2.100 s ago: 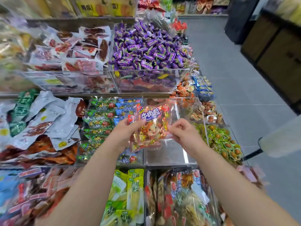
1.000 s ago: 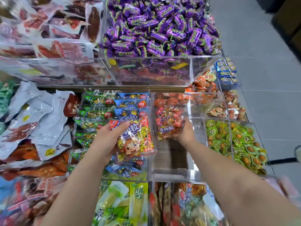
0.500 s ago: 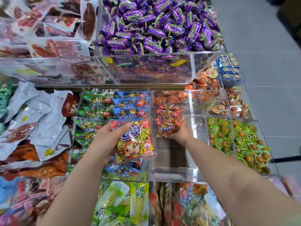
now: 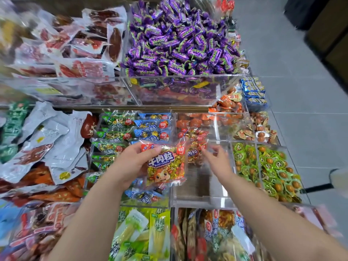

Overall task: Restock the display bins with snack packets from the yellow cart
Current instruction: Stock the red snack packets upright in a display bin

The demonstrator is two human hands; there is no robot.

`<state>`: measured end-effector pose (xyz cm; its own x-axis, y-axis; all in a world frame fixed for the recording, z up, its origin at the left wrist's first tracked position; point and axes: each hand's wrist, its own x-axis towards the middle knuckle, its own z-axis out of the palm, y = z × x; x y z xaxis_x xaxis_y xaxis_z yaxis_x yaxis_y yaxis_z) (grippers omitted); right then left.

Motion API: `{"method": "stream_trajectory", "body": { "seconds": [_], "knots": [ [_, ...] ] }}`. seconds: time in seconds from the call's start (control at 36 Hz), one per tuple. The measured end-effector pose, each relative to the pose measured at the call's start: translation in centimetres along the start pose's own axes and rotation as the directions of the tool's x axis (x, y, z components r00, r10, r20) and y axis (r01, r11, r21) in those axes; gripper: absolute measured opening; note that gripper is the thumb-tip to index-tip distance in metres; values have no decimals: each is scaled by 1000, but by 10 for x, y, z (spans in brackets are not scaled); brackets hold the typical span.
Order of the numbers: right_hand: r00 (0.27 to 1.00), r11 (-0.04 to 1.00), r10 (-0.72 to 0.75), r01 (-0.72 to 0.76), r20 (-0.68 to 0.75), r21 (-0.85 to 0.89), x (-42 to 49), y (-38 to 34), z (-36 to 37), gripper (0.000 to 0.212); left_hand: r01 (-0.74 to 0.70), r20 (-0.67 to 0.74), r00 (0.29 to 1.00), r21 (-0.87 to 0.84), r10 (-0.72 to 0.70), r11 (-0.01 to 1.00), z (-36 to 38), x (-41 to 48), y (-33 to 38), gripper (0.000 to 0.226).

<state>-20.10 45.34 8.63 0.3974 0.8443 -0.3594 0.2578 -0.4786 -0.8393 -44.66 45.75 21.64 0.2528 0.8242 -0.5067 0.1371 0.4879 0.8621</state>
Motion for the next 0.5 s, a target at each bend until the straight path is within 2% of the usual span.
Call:
{"method": "stream_trajectory", "body": {
  "seconds": [0.03, 0.08, 0.11, 0.17, 0.22, 0.31, 0.36, 0.39, 0.42, 0.44, 0.47, 0.5],
  "knots": [
    [996, 992, -34, 23, 82, 128, -13, -12, -5, 34, -29, 4, 1000, 12, 29, 1000, 3, -1, 1, 40],
    [938, 924, -85, -53, 337, 379, -36, -32, -12, 35, -70, -25, 997, 71, 72, 995, 10, -2, 2, 40],
    [887, 902, -121, -89, 445, 422, -46, -39, -15, 42, -81, -52, 995, 129, 88, 988, 14, -1, 3, 37],
    [809, 928, -172, -59, 562, 369, -60, -51, -15, 46, -83, -113, 987, 230, 111, 970, 23, 1, 5, 32],
    [801, 930, -200, -26, 564, 367, -66, -56, -14, 40, -78, -161, 979, 290, 129, 954, 30, 3, 7, 44],
    [864, 934, -178, -3, 472, 358, -63, -59, -21, 41, -187, -136, 951, 464, 278, 866, 30, 9, 7, 53],
    [908, 934, -128, -25, 399, 357, -57, -55, -34, 39, -245, -72, 924, 644, 376, 724, 26, 15, 6, 84],
    [931, 927, -81, -61, 357, 369, -53, -50, -40, 38, -235, -38, 916, 756, 399, 611, 24, 20, 6, 102],
    [950, 925, -36, -86, 311, 370, -48, -44, -46, 38, -202, -3, 910, 869, 414, 451, 23, 26, 5, 116],
    [964, 936, -6, -89, 267, 341, -43, -37, -51, 38, -157, 25, 909, 945, 417, 286, 23, 33, 3, 125],
    [974, 959, 8, -72, 228, 275, -38, -30, -53, 36, -114, 37, 908, 980, 417, 161, 23, 41, 0, 130],
    [979, 978, 17, -58, 204, 200, -34, -24, -53, 33, -81, 33, 904, 992, 426, 96, 24, 48, -4, 132]
  ]
}}
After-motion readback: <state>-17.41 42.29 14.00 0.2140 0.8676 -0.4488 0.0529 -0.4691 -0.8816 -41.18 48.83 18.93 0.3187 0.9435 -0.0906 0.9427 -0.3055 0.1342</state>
